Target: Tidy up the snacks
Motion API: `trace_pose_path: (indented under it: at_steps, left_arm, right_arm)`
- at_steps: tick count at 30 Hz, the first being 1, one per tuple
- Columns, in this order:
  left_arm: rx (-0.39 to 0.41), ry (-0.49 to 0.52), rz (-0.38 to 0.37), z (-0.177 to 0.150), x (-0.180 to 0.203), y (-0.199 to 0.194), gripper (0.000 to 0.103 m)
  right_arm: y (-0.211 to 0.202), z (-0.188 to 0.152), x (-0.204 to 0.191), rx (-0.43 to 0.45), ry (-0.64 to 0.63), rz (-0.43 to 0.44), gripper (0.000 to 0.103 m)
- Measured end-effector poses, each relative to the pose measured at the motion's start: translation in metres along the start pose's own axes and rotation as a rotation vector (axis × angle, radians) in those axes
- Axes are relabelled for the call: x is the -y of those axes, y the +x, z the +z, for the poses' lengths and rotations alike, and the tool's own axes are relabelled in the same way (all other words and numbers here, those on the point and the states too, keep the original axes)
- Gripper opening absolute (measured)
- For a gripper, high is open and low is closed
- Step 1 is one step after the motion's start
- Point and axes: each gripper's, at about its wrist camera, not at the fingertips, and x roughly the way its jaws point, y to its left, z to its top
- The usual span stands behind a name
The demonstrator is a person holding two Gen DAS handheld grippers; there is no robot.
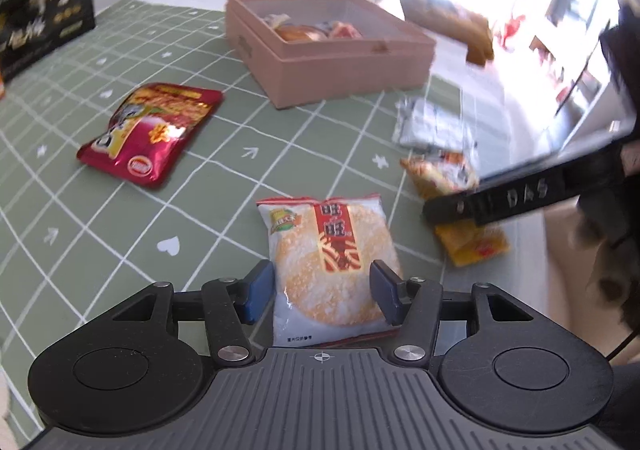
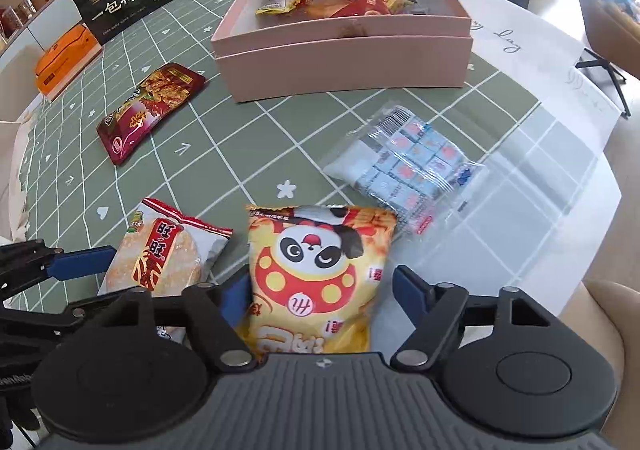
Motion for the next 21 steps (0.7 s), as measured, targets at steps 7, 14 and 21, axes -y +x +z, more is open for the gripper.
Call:
trace_pose_path:
  at_steps: [7,14,21]
  left_arm:
    - [-0.002,0.006,-0.021,0.011,0.017,0.015,0.064]
    - [0.002,0.036,-0.026,0.020,0.030,0.025,0.067]
    - [-0.009,0.063,-0.033,0.029,0.042,0.034,0.068]
  right_arm:
    - [-0.001,-0.003,-0.002,0.012,-0.012,-0.002,0.075]
    - [-0.004,-0.003,0.005,0.021,0.041,0.044,0.062]
    - [-0.013,0.003,0.016,0.044,0.044,-0.028,0.055]
